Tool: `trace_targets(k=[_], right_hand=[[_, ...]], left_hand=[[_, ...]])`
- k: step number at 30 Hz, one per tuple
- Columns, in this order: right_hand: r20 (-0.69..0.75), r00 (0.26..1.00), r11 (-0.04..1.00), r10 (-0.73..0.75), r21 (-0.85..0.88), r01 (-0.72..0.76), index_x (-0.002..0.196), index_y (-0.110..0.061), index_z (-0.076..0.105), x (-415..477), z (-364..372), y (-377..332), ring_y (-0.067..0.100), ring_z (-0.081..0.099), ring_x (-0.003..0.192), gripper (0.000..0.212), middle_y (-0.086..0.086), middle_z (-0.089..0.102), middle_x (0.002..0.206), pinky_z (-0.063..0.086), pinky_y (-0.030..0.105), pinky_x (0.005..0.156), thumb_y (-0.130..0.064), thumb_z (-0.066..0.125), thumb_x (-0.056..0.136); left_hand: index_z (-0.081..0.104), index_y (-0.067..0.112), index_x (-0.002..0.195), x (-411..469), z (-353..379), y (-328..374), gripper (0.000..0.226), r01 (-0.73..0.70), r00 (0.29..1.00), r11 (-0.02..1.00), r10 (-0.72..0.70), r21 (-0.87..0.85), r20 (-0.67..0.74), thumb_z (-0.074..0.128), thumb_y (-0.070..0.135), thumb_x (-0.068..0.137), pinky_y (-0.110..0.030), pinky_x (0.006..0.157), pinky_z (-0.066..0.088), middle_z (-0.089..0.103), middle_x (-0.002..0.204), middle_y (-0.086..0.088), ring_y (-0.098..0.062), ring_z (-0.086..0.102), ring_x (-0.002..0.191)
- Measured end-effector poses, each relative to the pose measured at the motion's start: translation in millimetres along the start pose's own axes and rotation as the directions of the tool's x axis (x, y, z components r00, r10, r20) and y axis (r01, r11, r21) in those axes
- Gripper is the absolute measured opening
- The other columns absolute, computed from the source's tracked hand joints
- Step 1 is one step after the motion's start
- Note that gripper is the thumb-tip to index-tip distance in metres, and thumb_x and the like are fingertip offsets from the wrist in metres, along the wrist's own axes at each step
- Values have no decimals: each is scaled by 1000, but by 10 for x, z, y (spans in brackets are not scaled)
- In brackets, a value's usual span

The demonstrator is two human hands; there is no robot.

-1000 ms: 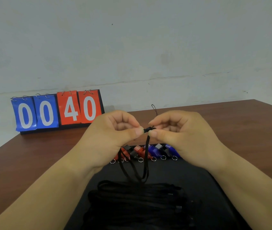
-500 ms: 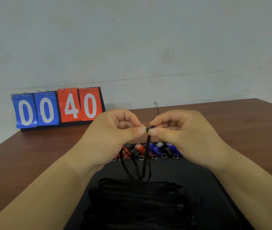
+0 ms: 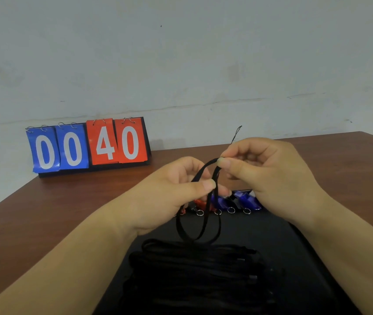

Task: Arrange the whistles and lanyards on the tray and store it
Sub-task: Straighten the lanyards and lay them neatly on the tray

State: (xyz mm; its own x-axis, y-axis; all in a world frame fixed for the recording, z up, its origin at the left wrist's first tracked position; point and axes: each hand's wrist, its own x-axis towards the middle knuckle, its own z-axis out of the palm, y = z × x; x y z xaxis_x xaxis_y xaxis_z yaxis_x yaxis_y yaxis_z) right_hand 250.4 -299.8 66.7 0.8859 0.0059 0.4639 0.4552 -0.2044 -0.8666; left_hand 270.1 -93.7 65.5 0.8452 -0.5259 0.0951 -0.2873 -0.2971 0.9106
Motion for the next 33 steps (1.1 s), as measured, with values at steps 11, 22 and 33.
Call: trace_targets(k=[11,22,33], right_hand=[[-156,987,999,45,10,-44,79,-24,79,109,-124,136,10,70,67,7,-3,74,67,62,42,84,-20,81,85],[-32,979,974,199,-100,-202,80,-15,78,133,-219,166,8,71,66,5,1,76,71,62,31,78,-16,81,85],[322,854,784,409,-604,-147,80,-19,79,85,-207,156,7,70,61,5,0,77,69,55,18,59,-20,81,85]], left_hand=[[66,14,110,26,-121,15,12,-29,956,986,-21,-166,-292,62,11,99,-38,81,54,68,71,-3,-15,69,69],[81,28,82,-98,-552,-12,3,131,917,965,-31,227,-397,80,28,85,-35,88,55,76,71,-1,-13,71,71],[81,28,80,-250,-661,-347,4,189,979,806,-201,561,-41,83,25,83,-14,71,48,77,79,12,-2,71,77]])
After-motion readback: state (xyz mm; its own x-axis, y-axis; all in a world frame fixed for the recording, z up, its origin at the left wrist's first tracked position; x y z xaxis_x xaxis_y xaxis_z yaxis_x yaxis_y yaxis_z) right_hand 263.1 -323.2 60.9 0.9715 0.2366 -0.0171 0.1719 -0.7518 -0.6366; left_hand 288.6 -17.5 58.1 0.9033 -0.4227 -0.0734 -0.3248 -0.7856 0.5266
